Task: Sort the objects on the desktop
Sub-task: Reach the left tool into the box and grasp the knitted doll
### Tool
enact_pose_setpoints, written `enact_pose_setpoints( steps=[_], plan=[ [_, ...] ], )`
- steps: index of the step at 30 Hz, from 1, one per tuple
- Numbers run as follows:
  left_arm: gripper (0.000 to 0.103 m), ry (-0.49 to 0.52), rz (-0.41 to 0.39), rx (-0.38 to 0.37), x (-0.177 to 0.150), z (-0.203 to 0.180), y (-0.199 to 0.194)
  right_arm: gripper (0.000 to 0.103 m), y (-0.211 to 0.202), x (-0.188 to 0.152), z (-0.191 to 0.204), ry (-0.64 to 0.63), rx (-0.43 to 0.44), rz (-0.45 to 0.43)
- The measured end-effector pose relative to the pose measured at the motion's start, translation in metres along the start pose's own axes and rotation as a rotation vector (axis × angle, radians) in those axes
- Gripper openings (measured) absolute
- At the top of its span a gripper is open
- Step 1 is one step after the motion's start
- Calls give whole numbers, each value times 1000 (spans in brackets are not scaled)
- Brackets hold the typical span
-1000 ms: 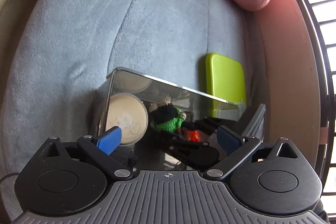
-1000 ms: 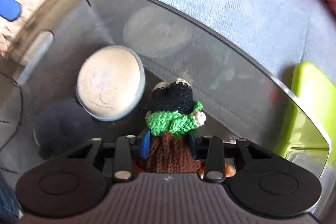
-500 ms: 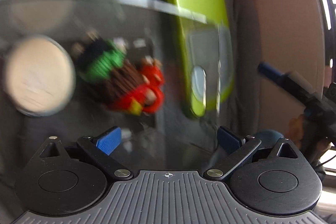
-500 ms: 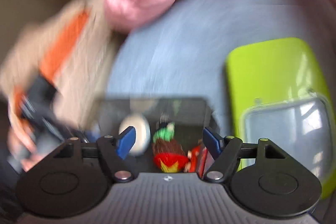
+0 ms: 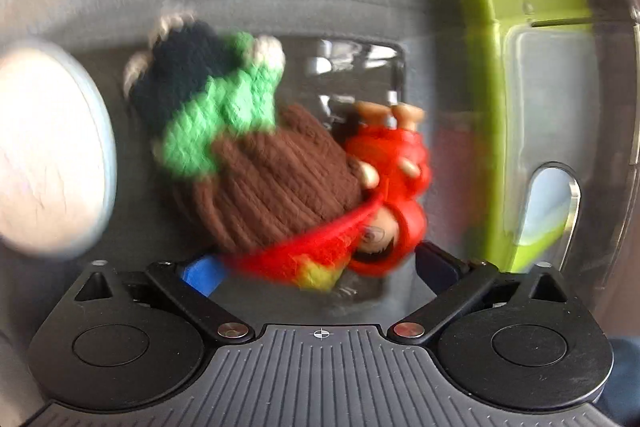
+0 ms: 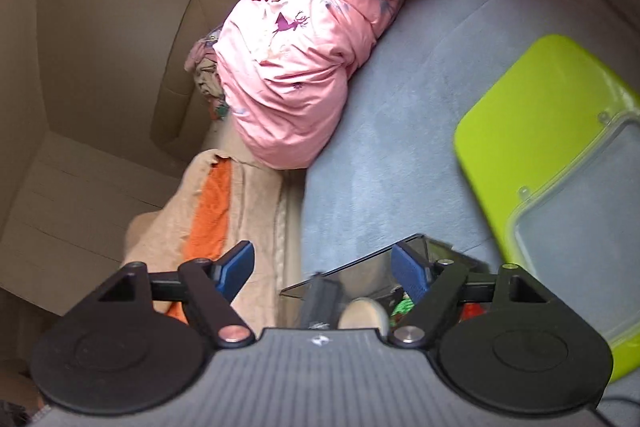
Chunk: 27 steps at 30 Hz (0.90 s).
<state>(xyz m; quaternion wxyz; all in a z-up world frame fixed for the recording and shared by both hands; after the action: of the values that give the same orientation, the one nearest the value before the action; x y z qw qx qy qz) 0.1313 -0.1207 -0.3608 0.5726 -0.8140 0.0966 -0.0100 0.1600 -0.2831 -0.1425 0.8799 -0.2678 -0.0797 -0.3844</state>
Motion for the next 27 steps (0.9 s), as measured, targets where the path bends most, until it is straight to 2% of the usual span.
enact_pose_setpoints(
  steps=[4, 6, 8, 9, 11, 15, 18, 19, 20, 24, 27],
  plan=[
    [101, 87, 8, 57, -3, -10, 2, 78, 6, -5, -1, -19, -8, 26],
    [97, 147, 9, 96, -7, -15, 0, 78, 9, -8, -8, -3, -27, 33],
    [85, 194, 17, 106, -13, -16, -6, 79, 11, -12, -14, 16, -45, 41],
    [79, 195, 32, 88, -16, -14, -10, 79, 11, -12, -15, 13, -49, 43],
    [79, 162, 67, 30, -22, -9, -19, 79, 12, -14, -15, -7, -57, 46],
    [79, -17, 79, -74, -24, 3, -32, 79, 13, -18, -19, -40, -89, 52],
    [72, -35, 9, -13, -14, 13, -36, 79, 13, -18, -23, -35, -102, 55],
    [72, -28, -19, 22, -11, 17, -36, 79, 12, -19, -24, -35, -104, 56],
    [77, -13, -34, 49, -8, 19, -35, 79, 12, -19, -24, -36, -104, 57],
    [71, 28, -20, 70, -11, 16, -28, 79, 10, -22, -23, -43, -94, 60],
    [69, 157, -43, 146, -16, 8, -40, 79, 9, -23, -24, -43, -89, 66]
  ],
)
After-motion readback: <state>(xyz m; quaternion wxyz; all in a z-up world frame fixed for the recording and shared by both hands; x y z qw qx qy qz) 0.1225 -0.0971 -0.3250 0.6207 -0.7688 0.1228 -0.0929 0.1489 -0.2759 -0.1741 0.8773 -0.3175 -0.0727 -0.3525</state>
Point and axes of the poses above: each gripper's, at about its wrist camera, not at the fingertips, and y roughly the way its jaws point, z to its left, x to its top, the point moved 10 cm from there along y, roughly the way its jaws point, and after that the axes turned 8 degrees about -z, right-handed, at the moved point
